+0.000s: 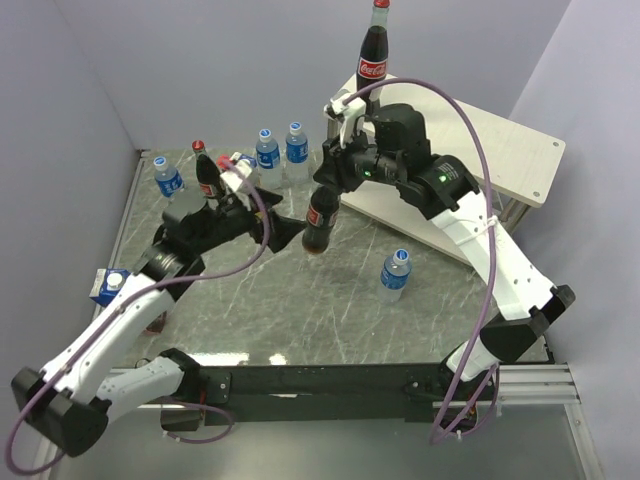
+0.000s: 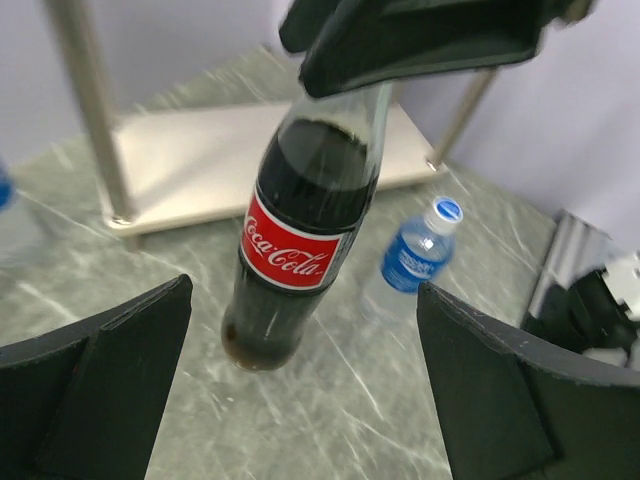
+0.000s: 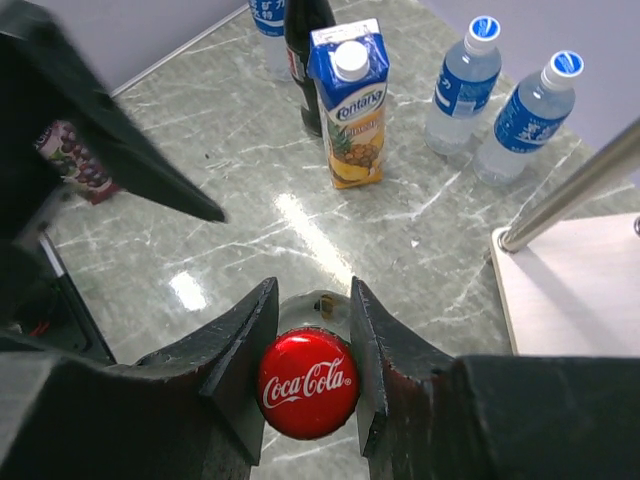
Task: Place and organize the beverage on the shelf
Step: Pick up the drink from the center of the board.
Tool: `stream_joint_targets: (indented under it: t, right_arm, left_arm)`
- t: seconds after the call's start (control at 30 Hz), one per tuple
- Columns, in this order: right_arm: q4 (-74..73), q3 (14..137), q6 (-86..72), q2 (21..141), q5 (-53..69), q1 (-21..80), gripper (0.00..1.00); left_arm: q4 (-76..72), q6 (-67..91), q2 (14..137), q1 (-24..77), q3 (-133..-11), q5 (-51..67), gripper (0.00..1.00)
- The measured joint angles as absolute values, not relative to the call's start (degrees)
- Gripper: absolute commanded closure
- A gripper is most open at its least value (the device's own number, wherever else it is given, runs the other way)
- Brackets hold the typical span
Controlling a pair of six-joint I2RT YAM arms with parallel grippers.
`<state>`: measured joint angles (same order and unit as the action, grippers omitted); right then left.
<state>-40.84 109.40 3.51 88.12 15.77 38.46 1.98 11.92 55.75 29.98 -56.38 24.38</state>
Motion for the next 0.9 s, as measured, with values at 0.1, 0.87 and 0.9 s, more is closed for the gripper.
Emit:
stream_joint_targets:
  t: [0.1,0.87,0.9]
  right_arm:
    - [-42.1,109.4,2.7,87.2,16.6,37.5,1.00]
    - [-44.2,108.5,-2.7,85.8,23.2,32.7,1.00]
    - [-44.2,108.3,-2.8,85.5,23.4,32.6,1.00]
  left_arm:
    - [2.6,11.9,60.3,30.0,-58.4,27.9,0.00]
    - [13.6,2.1,76.6,44.7,-71.1,13.0,0.08]
    - [13.9,2.1,76.8,44.9,-71.4,12.3,0.09]
